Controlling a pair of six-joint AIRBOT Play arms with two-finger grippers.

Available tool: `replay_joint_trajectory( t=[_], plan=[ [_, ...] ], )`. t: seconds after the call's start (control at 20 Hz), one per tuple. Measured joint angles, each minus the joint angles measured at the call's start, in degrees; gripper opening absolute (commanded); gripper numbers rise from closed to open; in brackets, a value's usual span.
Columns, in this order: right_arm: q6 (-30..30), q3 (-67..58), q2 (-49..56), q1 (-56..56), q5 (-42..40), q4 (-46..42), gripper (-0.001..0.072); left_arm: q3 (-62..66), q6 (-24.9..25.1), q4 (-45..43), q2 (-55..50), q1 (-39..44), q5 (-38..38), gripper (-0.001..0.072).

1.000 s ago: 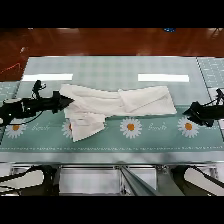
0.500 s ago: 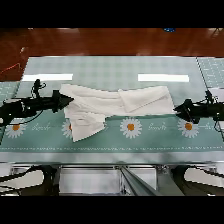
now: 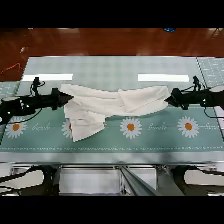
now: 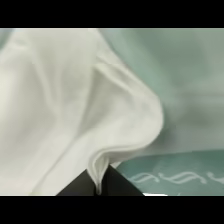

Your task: Fold the shirts.

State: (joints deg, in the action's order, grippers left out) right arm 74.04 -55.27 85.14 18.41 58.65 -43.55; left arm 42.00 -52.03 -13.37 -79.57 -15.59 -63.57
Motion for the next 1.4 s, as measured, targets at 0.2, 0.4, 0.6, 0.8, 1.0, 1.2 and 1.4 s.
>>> replay_joint_trajectory(
  t=[0.2, 0.4, 0.6, 0.8, 1.0, 1.2, 1.4],
  plan=[
    [1.77, -13.90, -6.16, -1.18, 5.38, -2.78, 0.0020, 11.67, -0.85, 6.10, 3.89, -2.56, -5.88, 0.0023],
    [4.79, -28.83, -15.56, -1.55, 4.94, -6.97, 0.0020, 30.25, -5.07, 9.92, 9.49, -5.44, -5.73, 0.0023],
    [6.97, -38.34, -25.66, -1.64, 3.56, -10.60, 0.0020, 50.42, -11.56, 6.82, 13.14, -7.41, -5.38, 0.0023],
    [8.31, -41.92, -36.46, -1.64, 3.21, -14.21, 0.0020, 65.13, -17.44, -4.79, 18.71, -8.61, -8.94, 0.0023],
    [9.92, -42.88, -45.81, -1.64, 4.70, -18.23, 0.0020, 71.21, -21.59, -22.08, 28.30, -8.50, -10.45, 0.0023],
    [11.34, -43.17, -51.36, -1.64, 10.86, -20.55, 0.0020, 72.85, -26.08, -38.47, 35.60, -2.08, -12.00, 0.0023],
    [12.72, -41.83, -53.20, -1.64, 18.93, -24.87, 0.0020, 71.56, -31.19, -55.34, 38.05, 6.25, -15.26, 0.0023]
  ],
)
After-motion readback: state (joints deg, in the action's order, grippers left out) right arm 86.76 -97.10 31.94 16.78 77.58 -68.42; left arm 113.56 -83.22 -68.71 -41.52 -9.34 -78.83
